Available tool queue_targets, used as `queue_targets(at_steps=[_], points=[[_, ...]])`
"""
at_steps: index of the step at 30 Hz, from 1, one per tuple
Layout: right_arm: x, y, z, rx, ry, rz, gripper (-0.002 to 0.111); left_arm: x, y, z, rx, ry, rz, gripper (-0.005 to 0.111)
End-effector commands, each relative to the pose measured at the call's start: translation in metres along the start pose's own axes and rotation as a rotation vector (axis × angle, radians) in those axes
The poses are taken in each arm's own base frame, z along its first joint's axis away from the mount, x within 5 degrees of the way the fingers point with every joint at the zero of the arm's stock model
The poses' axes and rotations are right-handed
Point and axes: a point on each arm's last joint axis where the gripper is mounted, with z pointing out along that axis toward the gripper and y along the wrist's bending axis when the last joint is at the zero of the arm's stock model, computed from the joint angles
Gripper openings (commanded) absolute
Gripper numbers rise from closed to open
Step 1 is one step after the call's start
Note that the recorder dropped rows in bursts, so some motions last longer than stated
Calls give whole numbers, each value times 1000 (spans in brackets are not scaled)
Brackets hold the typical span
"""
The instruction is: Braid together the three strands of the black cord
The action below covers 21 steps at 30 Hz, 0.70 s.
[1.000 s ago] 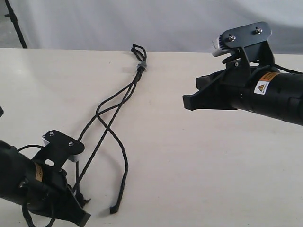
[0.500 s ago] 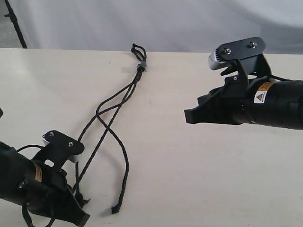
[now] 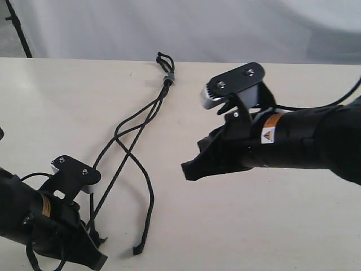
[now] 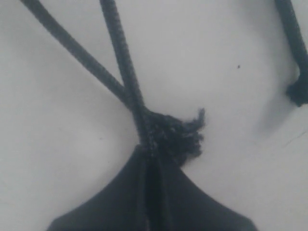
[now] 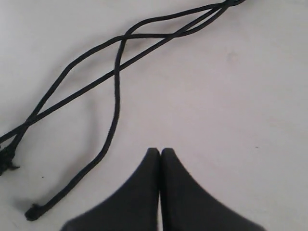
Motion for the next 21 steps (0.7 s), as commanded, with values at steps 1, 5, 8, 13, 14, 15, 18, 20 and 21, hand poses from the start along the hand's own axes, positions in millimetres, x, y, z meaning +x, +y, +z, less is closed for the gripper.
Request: queue_targets(at_steps=[1, 5, 8, 13, 14, 15, 18, 20, 21], points=[[-11, 11, 26, -23, 58, -31, 21, 17, -1, 1, 5, 137, 5, 0], [-21, 21, 70, -40, 240, -40, 60, 18, -2, 1, 14, 148, -18, 0], [-22, 40, 99, -73, 304, -96, 61, 22, -4, 0, 26, 186, -43, 0], [-18, 56, 126, -95, 370, -141, 61, 22, -4, 0, 28, 188, -48, 0], [-17, 55, 133, -92, 380, -141, 61, 22, -4, 0, 28, 188, -48, 0], [-16, 55, 138, -90, 396, -142, 61, 22, -4, 0, 28, 188, -48, 0], [-10, 45, 150, -74, 442, -142, 44, 22, -4, 0, 28, 188, -48, 0], [-10, 34, 152, -57, 448, -118, 26, 22, -4, 0, 28, 188, -48, 0], [-10, 29, 152, -50, 456, -106, 17, 22, -4, 0, 28, 188, -48, 0]])
